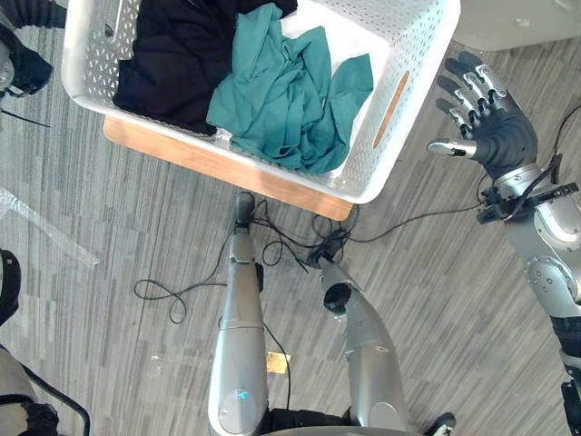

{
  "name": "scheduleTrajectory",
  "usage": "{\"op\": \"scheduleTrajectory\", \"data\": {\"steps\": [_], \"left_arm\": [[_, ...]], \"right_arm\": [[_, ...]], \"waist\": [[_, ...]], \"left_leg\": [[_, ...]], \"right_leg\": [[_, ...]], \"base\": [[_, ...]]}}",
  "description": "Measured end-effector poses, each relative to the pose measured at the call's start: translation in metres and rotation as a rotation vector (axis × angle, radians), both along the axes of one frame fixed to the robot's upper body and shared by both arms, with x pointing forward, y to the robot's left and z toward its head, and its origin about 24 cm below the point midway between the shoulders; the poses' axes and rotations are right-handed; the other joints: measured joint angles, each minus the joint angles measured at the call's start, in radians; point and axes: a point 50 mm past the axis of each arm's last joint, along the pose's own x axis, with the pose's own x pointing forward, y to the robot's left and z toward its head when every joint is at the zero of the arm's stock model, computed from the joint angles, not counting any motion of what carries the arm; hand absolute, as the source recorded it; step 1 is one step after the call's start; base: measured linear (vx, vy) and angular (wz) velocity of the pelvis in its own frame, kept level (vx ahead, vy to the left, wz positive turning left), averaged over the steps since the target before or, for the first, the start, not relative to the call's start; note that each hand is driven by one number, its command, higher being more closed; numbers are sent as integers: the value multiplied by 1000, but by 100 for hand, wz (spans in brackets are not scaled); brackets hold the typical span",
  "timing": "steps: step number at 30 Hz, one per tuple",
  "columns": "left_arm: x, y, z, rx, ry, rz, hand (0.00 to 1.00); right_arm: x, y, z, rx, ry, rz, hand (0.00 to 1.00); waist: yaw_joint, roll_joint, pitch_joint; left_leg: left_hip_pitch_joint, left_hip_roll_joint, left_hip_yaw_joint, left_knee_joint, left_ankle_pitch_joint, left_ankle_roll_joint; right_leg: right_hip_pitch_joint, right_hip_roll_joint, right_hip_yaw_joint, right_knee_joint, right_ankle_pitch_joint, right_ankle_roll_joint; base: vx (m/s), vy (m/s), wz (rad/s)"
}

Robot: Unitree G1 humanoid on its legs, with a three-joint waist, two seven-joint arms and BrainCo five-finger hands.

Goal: Pick up the laundry basket with both hands and put the clothes into the washing machine.

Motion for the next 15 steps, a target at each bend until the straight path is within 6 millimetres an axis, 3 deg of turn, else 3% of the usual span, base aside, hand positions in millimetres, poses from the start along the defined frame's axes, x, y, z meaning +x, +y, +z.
{"op": "scheduleTrajectory", "data": {"steps": [7,12,15], "left_arm": [[-27,20,15,-233,-145,-100,0],[-33,5,14,-281,-180,-247,0],[-33,1,14,-268,-177,-263,0]], "right_arm": [[-2,0,-3,-62,-16,-33,0],[-1,1,1,-67,-31,-32,0],[-1,1,1,-72,-34,-32,0]], "waist": [[11,13,0],[9,46,-3],[9,48,-3]], "left_leg": [[29,0,48,-10,7,10],[43,-1,78,-23,15,21],[56,-2,103,-36,20,28]], "right_leg": [[-2,-10,33,4,5,5],[-3,-9,57,-20,34,7],[-3,-8,78,-41,54,8]], "base": [[29,-12,-8],[-1,-10,-12],[-11,-1,-17]]}}
